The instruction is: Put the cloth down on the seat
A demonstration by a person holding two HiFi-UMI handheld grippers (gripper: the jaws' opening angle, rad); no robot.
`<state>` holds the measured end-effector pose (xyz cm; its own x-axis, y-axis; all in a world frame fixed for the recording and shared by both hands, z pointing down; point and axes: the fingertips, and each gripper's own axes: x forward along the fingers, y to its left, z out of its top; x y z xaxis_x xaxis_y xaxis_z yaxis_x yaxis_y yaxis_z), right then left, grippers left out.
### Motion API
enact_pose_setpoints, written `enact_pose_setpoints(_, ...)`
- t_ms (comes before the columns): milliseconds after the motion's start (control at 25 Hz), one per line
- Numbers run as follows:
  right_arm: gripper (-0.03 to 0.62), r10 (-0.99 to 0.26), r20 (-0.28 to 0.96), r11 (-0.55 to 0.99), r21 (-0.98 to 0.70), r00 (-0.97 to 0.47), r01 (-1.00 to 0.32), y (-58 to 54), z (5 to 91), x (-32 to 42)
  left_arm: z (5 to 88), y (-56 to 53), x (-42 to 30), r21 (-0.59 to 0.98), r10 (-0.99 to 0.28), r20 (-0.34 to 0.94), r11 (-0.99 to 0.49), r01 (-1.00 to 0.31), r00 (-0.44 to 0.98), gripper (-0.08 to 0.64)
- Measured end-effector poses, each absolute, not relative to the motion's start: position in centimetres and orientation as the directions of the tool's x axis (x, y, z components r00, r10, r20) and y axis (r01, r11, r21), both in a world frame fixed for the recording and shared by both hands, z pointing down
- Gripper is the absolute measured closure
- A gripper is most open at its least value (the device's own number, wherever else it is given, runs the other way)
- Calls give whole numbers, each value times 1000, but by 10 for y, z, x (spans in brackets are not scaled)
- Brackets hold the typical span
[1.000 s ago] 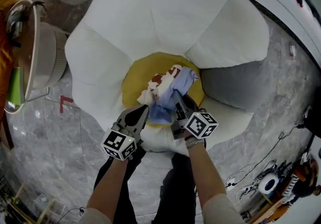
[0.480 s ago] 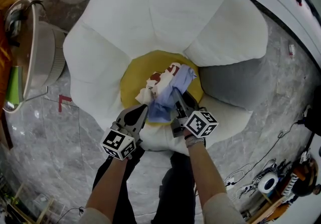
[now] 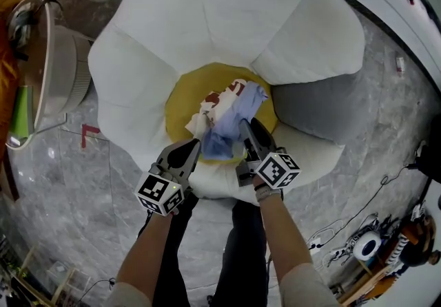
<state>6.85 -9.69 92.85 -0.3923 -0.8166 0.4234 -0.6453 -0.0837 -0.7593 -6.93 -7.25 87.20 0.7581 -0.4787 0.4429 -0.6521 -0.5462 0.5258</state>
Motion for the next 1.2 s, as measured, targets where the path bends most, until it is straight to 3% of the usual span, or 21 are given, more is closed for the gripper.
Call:
enact_pose_setpoints(480,392,-788,446,-20,-708,-425,-706,-85,884,74,825,-80,-57,513,-500,422,-556,-654,756,548)
enact_pose_setpoints(760,534,-758,448,65,-670,-473,-739,-76,855,73,803,-81,-53,493,-535,420,-544,-679,733,548)
enact_pose_setpoints(1200,568,-708,398,198,-681,-583,-705,-52,782,65,746,-52,-33,491,-544,415,-541,-683,729,548)
